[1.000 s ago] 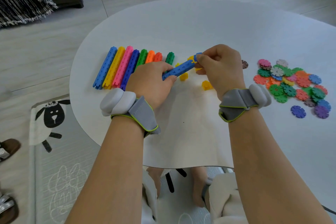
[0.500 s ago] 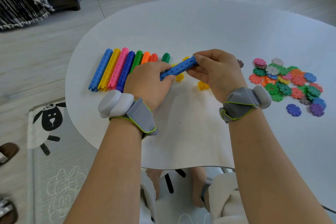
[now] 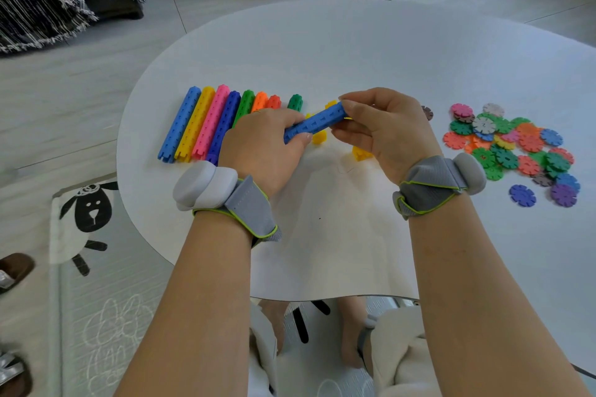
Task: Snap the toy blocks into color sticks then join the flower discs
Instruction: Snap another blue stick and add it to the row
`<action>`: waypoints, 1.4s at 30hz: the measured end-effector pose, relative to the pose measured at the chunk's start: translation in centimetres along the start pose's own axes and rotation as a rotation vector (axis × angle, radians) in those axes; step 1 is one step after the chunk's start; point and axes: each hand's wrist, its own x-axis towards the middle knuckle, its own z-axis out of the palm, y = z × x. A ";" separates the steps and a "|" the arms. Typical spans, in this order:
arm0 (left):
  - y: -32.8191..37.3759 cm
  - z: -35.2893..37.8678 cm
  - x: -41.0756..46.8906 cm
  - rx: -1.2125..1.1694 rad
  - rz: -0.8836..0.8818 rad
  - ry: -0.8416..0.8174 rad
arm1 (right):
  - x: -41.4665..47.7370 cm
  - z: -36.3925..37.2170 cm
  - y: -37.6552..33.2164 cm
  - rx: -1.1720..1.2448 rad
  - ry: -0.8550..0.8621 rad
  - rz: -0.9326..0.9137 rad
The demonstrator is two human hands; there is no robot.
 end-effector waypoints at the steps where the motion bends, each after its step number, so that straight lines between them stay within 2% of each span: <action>1: 0.0 0.0 0.0 0.005 -0.002 0.000 | 0.0 0.0 0.0 -0.019 -0.006 -0.008; 10: 0.1 0.3 0.1 -0.014 0.036 -0.094 | 0.1 0.1 -0.1 -0.094 0.049 -0.073; 16: 0.2 0.8 0.5 -0.013 0.025 -0.052 | 0.3 0.3 0.2 -0.134 0.088 -0.095; 20: 0.4 0.8 0.8 -0.031 0.008 -0.021 | 0.9 0.3 0.8 -0.357 0.261 -0.176; 23: 0.3 0.7 1.0 -0.056 -0.003 -0.013 | 1.7 -0.6 1.0 -0.638 0.452 -0.298; 25: 0.2 0.7 1.0 -0.059 -0.011 -0.014 | 1.8 -1.5 0.8 -0.818 0.517 -0.299; 28: 0.1 0.9 1.0 -0.055 -0.011 -0.016 | 2.2 -2.1 0.8 -0.948 0.506 -0.180; 34: 0.4 1.1 1.1 -0.053 -0.008 -0.007 | 2.7 -1.5 1.2 -1.122 0.330 -0.020; 42: 0.4 0.9 1.0 -0.062 -0.006 -0.014 | 2.1 -1.0 1.4 -1.088 0.277 -0.101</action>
